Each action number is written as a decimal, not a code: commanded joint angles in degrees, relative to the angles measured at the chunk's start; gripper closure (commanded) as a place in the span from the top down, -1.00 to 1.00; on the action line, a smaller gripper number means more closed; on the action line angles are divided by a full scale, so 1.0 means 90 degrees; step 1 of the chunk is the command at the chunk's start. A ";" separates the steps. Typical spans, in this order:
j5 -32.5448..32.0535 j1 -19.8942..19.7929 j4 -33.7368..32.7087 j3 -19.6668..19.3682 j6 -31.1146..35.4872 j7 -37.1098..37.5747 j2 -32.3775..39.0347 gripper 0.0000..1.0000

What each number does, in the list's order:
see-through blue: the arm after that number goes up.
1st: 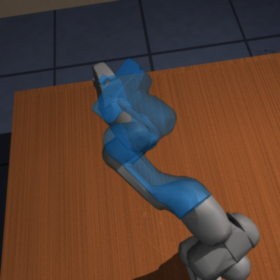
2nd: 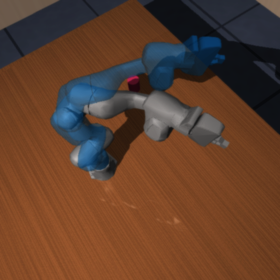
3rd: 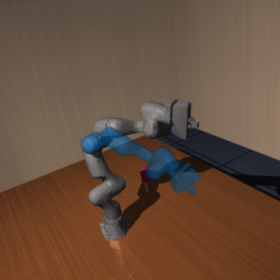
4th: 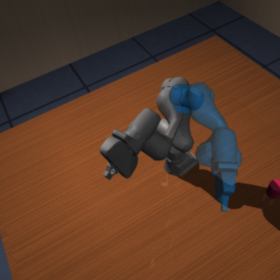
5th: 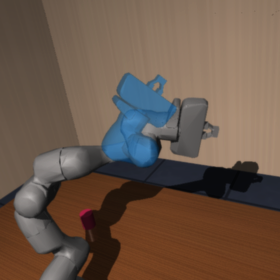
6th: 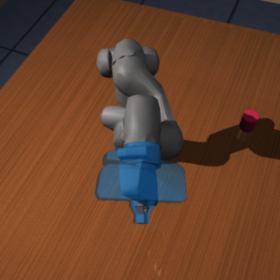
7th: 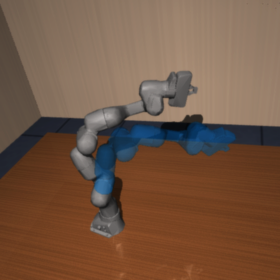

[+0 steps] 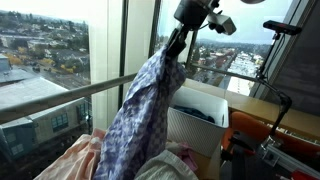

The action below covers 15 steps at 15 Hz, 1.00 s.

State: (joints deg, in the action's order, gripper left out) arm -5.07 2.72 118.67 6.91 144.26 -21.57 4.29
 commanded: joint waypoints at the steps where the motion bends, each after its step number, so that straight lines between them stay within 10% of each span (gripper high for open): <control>1: -0.0283 -0.0130 -0.0228 -0.0329 -0.0620 0.0097 -0.0896 -0.95; 15: -0.0670 -0.0700 -0.3699 -0.1250 -0.3287 -0.0133 -0.1173 -0.95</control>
State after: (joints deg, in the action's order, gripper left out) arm -10.26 -2.66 94.20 -2.80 119.91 -21.74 -9.78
